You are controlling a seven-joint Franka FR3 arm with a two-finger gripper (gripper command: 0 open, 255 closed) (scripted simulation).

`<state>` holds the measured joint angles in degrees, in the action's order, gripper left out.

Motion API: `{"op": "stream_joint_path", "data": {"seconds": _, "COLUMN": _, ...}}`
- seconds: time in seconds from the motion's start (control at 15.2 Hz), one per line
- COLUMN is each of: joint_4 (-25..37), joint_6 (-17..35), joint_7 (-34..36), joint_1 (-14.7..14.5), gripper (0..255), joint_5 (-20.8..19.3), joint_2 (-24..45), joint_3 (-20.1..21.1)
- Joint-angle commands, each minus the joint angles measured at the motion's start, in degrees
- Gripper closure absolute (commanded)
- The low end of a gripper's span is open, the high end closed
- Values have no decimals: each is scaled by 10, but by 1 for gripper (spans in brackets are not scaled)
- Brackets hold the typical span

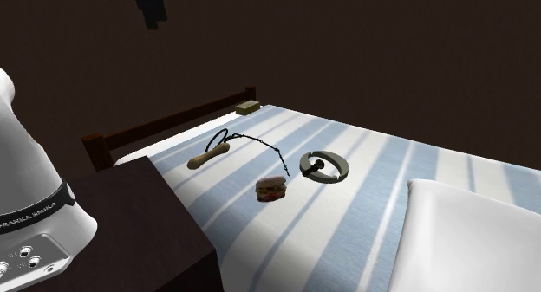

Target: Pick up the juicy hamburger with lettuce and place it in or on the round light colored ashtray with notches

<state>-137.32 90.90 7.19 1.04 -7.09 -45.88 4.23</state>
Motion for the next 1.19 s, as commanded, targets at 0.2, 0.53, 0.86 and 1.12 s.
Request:
{"op": "stream_joint_path", "data": {"seconds": 0.2, "joint_4": -39, "joint_6": 61, "joint_7": -1, "joint_1": 6, "gripper": 0, "joint_5": -5, "joint_2": 21, "joint_3": -12}}
{"op": "stream_joint_path", "data": {"seconds": 0.53, "joint_4": -90, "joint_6": 167, "joint_7": -1, "joint_1": 17, "gripper": 0, "joint_5": -14, "joint_2": 75, "joint_3": -32}}
{"op": "stream_joint_path", "data": {"seconds": 0.86, "joint_4": -120, "joint_6": 276, "joint_7": -1, "joint_1": 29, "gripper": 0, "joint_5": -24, "joint_2": 154, "joint_3": -50}}
{"op": "stream_joint_path", "data": {"seconds": 1.12, "joint_4": -128, "joint_6": 364, "joint_7": -1, "joint_1": 38, "gripper": 0, "joint_5": -31, "joint_2": 233, "joint_3": -64}}
